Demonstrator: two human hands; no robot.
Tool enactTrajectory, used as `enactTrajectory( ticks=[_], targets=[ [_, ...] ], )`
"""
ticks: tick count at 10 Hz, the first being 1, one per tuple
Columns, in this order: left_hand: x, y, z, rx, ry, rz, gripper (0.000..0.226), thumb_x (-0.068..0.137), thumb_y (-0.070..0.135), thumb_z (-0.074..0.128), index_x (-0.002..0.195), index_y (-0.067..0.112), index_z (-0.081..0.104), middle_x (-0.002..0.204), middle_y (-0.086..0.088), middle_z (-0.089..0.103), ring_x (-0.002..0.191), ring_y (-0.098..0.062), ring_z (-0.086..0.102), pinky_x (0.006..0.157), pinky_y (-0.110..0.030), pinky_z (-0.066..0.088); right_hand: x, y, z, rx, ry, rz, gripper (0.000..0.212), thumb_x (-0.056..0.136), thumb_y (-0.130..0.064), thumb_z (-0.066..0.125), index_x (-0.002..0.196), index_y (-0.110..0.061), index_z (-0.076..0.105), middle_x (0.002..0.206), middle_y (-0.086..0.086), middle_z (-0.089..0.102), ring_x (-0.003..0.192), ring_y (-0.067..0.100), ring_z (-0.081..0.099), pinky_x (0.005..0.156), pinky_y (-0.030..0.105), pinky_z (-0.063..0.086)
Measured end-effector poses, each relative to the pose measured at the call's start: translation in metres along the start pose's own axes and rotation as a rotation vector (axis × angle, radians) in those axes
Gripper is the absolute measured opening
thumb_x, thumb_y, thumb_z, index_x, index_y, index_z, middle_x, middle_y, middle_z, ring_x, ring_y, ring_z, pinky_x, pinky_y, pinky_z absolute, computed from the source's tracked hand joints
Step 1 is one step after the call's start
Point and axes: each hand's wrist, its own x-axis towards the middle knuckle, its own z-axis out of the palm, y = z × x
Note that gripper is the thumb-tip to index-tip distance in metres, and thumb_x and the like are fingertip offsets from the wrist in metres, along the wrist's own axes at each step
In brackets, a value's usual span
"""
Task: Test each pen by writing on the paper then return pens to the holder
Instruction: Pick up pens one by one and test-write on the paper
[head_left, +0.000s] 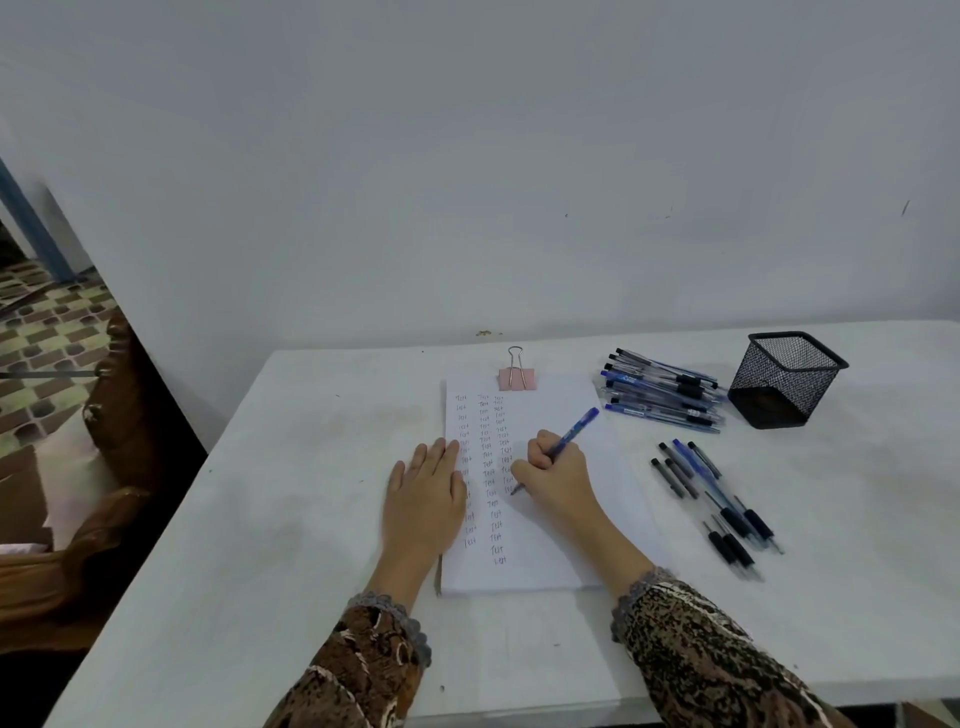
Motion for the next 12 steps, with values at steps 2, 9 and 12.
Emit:
enactTrajectory(
  ticks=[2, 9, 12],
  targets=[
    [-0.0001, 0.0013, -0.0010, 0.000, 0.003, 0.004, 0.049, 0.101, 0.029, 0.019, 0.149, 0.025, 0.011, 0.157, 0.007, 0.009, 0.145, -0.012, 0.004, 0.117, -0.033, 0.000, -0.0024, -0.0016, 0.0024, -0.034, -0.046, -0.007, 0.048, 0.070, 0.017, 0.052, 0.052, -0.018, 0.025, 0.060, -0.005, 0.027, 0.046, 0.002, 0.027, 0.051, 0.013, 0.027],
    [0.0002, -0.0002, 0.0015, -0.006, 0.013, 0.006, 0.049, 0.100, 0.029, 0.020, 0.149, 0.025, 0.012, 0.157, 0.007, 0.010, 0.145, -0.012, 0.004, 0.117, -0.034, 0.002, -0.0011, -0.0008, -0.0024, -0.069, 0.018, -0.028, 0.047, 0.070, 0.014, 0.055, 0.052, -0.018, 0.025, 0.057, -0.006, 0.028, 0.044, 0.002, 0.027, 0.048, 0.010, 0.027],
    [0.0010, -0.0010, 0.0023, 0.002, 0.015, 0.007, 0.049, 0.100, 0.029, 0.020, 0.148, 0.025, 0.012, 0.157, 0.007, 0.009, 0.145, -0.011, 0.004, 0.117, -0.033, 0.001, 0.0002, 0.0003, -0.0025, -0.082, 0.061, -0.038, 0.047, 0.070, 0.014, 0.055, 0.051, -0.017, 0.025, 0.057, -0.005, 0.028, 0.045, 0.002, 0.028, 0.051, 0.012, 0.028]
  ],
)
